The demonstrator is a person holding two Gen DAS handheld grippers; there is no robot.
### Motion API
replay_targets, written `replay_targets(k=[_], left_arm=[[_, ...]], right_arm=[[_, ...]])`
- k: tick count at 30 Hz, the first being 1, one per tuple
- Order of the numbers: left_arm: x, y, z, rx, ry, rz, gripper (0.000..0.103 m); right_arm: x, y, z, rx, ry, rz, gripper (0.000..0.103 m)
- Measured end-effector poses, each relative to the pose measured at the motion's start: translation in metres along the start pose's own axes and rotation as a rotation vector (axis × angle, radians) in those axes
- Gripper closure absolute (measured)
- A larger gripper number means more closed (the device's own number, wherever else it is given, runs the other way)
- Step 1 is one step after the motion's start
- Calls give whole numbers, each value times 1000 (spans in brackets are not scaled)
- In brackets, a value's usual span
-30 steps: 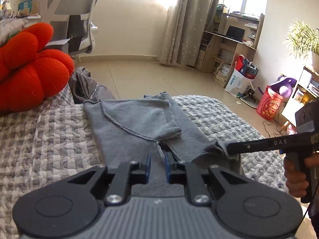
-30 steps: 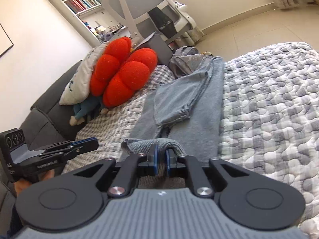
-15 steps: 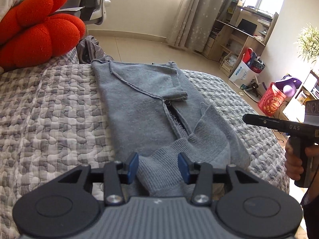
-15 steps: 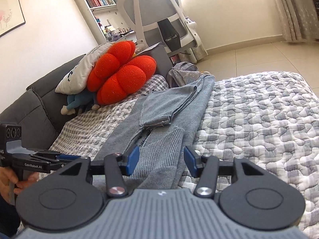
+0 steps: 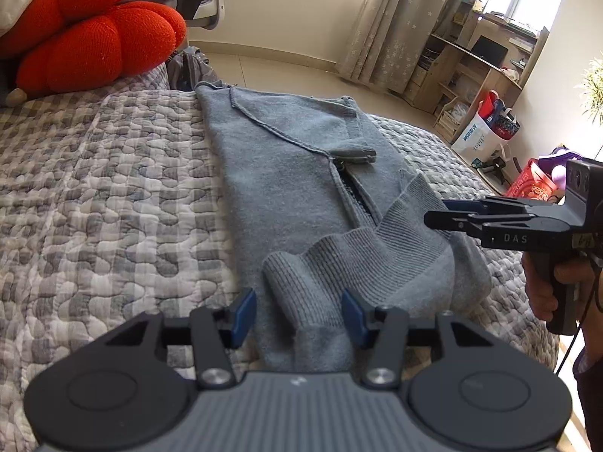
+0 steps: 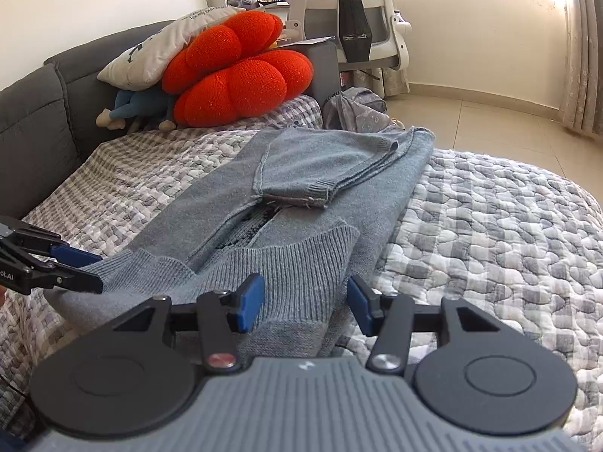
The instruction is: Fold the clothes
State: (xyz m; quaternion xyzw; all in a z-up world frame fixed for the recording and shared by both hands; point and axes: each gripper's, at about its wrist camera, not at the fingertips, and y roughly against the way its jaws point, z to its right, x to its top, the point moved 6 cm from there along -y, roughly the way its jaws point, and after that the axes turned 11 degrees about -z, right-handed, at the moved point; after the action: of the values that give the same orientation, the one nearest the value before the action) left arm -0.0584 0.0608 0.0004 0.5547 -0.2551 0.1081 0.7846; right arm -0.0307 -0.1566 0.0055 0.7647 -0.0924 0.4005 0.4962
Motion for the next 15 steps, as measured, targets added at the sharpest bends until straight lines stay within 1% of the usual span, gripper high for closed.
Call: replay_targets(k=[1,2,3,4,6,8,11,13,15], left_arm=[[-1,-1,1,2,-6,3,53],[-1,-3,3,3,-11,6,57],[-1,-3,4,-8,-11,11,71],[-1,-3,5,-18,-11,17,83],[-1,0,6,-49,-4,37,93],[-2,7,5,-75,1,59,94],[-7,22,10,-111,-18,100,95],[-16,37,17,-151,-62,143,95],[-28,54,25,-204,-120,190,95]], right_arm=[[-1,-1,-1,6,1,-1,68],[-2,-2,-3,11,2,-1,91],[-4,-2,-4,17,2,-2,91],[-5,-3,-5,23,3,-3,91],[-4,7,-10,73,1,26,92],[-4,26,-18,130,19,70,92],[-13,58,-38,228,104,123,92],[-25,74,-56,289,183,115,92],[-42,85,-70,338,248,78,92]])
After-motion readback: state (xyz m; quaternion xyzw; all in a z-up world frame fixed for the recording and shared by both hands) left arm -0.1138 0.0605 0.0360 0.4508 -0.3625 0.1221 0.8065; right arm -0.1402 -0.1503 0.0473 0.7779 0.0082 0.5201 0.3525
